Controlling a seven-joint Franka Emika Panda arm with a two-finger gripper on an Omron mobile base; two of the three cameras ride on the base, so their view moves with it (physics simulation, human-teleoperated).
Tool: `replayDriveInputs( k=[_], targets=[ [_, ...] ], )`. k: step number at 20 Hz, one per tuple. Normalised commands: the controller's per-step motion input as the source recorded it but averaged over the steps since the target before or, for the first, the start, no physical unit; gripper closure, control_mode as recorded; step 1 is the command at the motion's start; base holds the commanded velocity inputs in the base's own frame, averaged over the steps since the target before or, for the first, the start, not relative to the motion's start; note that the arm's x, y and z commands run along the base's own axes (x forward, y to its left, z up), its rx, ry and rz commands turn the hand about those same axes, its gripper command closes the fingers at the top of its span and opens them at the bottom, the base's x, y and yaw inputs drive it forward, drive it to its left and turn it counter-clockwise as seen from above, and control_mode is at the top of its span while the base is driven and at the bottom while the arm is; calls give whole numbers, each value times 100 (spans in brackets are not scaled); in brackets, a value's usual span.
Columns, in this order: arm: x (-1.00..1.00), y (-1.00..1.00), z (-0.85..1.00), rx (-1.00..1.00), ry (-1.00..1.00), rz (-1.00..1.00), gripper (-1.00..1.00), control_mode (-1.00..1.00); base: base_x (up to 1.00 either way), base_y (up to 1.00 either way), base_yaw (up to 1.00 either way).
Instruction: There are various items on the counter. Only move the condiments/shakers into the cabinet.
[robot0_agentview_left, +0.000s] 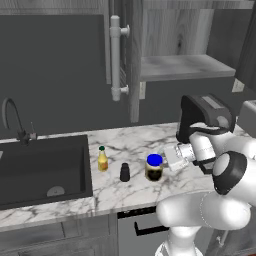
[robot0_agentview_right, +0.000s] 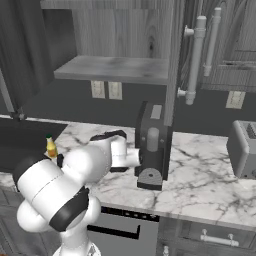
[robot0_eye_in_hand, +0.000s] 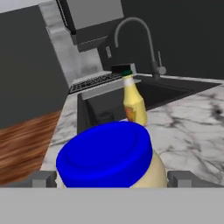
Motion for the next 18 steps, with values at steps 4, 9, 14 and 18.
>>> replayDriveInputs(
  k=[4,9,14,18],
  targets=[
    [10,15,-7,0,4,0,-100,-100,0,0,0],
    [1,1,0,0,0,0,100,-100,0,0,0],
    [-23,0,30,-1,-4,-5,100,-100,0,0,0],
    [-49,-4,97,0,0,-23,100,-100,0,0,0]
  ],
)
